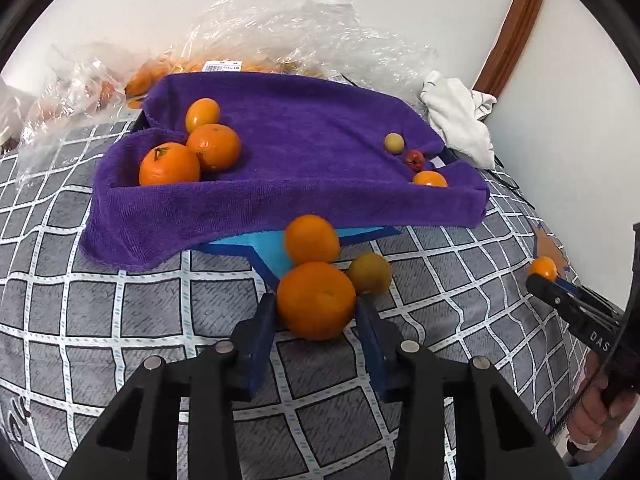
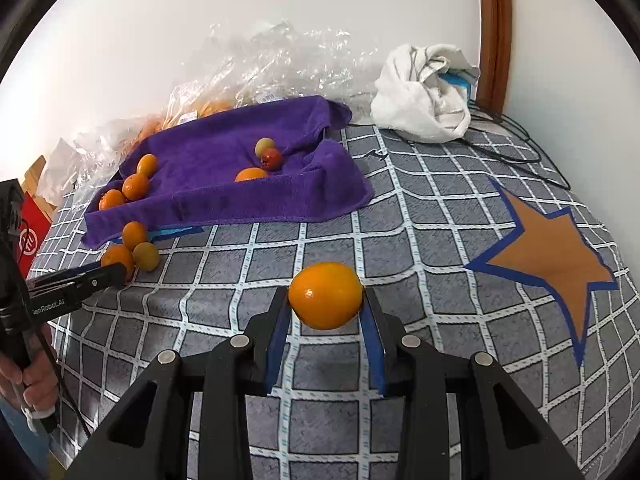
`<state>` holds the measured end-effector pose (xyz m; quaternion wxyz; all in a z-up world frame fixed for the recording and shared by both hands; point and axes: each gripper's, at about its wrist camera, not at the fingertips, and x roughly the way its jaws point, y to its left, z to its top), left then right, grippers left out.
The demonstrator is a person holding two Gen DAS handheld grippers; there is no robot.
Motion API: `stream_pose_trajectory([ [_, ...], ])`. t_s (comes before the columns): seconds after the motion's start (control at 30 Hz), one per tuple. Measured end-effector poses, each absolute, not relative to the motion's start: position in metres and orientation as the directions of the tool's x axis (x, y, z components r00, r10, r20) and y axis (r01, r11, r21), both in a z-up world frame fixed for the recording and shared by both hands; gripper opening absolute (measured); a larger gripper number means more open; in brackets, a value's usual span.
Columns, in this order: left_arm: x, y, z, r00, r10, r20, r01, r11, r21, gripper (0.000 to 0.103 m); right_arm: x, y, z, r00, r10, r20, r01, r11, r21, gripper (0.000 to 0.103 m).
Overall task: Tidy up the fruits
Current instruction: 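Lift the mandarin with the right gripper while the left gripper grasps another mandarin, then carry both mandarins onto the purple towel and open both grippers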
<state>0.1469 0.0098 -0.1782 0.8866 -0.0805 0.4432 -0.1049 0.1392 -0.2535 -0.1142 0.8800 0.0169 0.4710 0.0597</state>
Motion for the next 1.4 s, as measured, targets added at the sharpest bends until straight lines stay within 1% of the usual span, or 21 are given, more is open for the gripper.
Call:
stream_pose_trajectory([
  [0.1,0.144,0.013,-0.171,0.6,-0.25,-0.76,0.127,0.968,-0.218,0.038,0.144,-0.248,-0.108,0.556,0.126,-0.821,-0.093,0.992,0.09,0.035],
  [0.17,0.143,0.019,-0.164,0.605,-0.263,-0.751,0.126,0.964,-0.235,0.038,0.147,-0.244,-0.104,0.56,0.127,-0.819,-0.095,0.991,0.09,0.035],
  [0.33,0.146,0.033,-0.133,0.644,-0.258,-0.72,0.112,0.963,-0.245,0.038,0.159,-0.237,-0.093,0.567,0.144,-0.811,-0.101,0.989,0.104,0.035],
  [0.47,0.154,0.04,-0.106,0.677,-0.27,-0.684,0.129,0.96,-0.25,0.038,0.171,-0.228,-0.082,0.576,0.137,-0.806,-0.116,0.99,0.085,0.035],
  [0.8,0.208,0.039,-0.059,0.72,-0.223,-0.657,0.14,0.974,-0.177,0.038,0.212,-0.22,-0.052,0.613,0.14,-0.778,-0.126,0.989,0.078,0.035],
  [0.93,0.228,0.037,-0.055,0.721,-0.215,-0.658,0.139,0.976,-0.167,0.038,0.232,-0.221,-0.045,0.624,0.134,-0.77,-0.115,0.99,0.079,0.035],
  [1.07,0.255,0.035,-0.058,0.703,-0.207,-0.681,0.127,0.978,-0.166,0.038,0.248,-0.225,-0.043,0.644,0.103,-0.758,-0.084,0.994,0.064,0.035],
  [1.2,0.275,0.032,-0.066,0.68,-0.237,-0.694,0.137,0.971,-0.197,0.038,0.263,-0.231,-0.045,0.648,0.074,-0.758,-0.051,0.997,0.053,0.035],
  [1.4,0.292,0.03,-0.081,0.671,-0.231,-0.704,0.143,0.973,-0.182,0.038,0.277,-0.232,-0.057,0.631,0.061,-0.773,-0.028,0.998,0.056,0.035],
])
